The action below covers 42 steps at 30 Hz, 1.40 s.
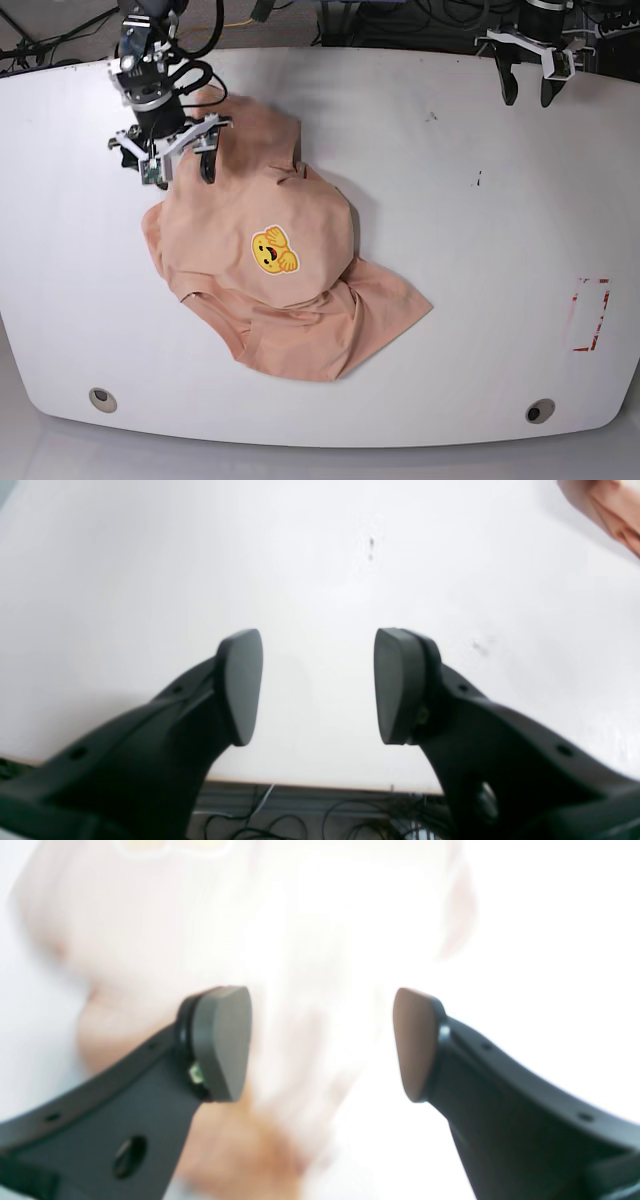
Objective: Fold the T-shirt properly
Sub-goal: 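Lower the right gripper onto the peach T-shirt and pinch a sleeve edge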
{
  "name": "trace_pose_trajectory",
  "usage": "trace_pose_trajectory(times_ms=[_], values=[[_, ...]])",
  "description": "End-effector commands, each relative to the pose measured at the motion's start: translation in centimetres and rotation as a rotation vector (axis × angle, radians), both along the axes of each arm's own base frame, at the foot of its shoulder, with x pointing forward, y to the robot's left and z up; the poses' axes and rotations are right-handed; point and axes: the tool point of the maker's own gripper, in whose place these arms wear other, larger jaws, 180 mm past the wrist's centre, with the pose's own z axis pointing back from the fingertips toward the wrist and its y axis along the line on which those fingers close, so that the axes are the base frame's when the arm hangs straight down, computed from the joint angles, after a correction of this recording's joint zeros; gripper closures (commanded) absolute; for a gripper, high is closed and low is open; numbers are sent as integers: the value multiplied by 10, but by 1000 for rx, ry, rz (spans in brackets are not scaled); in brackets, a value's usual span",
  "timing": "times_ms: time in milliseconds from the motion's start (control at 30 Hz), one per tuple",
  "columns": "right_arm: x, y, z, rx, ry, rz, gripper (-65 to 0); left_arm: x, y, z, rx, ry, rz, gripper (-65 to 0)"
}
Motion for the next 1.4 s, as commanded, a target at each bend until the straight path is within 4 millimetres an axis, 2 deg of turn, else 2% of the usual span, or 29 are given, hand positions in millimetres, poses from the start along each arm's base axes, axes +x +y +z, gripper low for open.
trace_pose_trajectory(times_ms=[0,133,300,467,567,633,700,800,967,1067,1167,1233,1367], values=[[25,-9,17,-30,-43,5,-423,8,-4,11,-6,-52,0,-326],[62,-20,26,-45,-46,-7,-423,26,-3,18,-5,-105,1,-326],[105,-44,32,-44,-46,-49,-423,41,-3,12,-8,-63,0,-326],[142,-58,17,-21,9,-36,-423,70,-1,17,-7,-80,7,-325],[153,-65,0,16,59,-47,-423,73,0,15,-8,-61,7,-324],[160,-79,-8,59,73,-81,-423,81,-2,19,-11,-82,6,-322],[166,-83,-16,93,85,-90,-423,85,-2,21,-12,-94,5,-322],[170,-80,-36,141,128,-86,-423,93,-2,27,-11,-118,4,-322],[168,-78,-55,188,152,-96,-415,103,-2,34,-8,-152,2,-322],[155,-70,-70,198,183,-93,-411,105,-1,36,-6,-157,3,-322],[152,-64,-64,186,154,-82,-349,113,0,41,-5,-176,6,-322],[142,-50,-63,178,150,-62,-260,116,1,37,-5,-144,8,-322],[122,-38,-52,140,144,-39,-78,122,1,34,-9,-111,10,-322]])
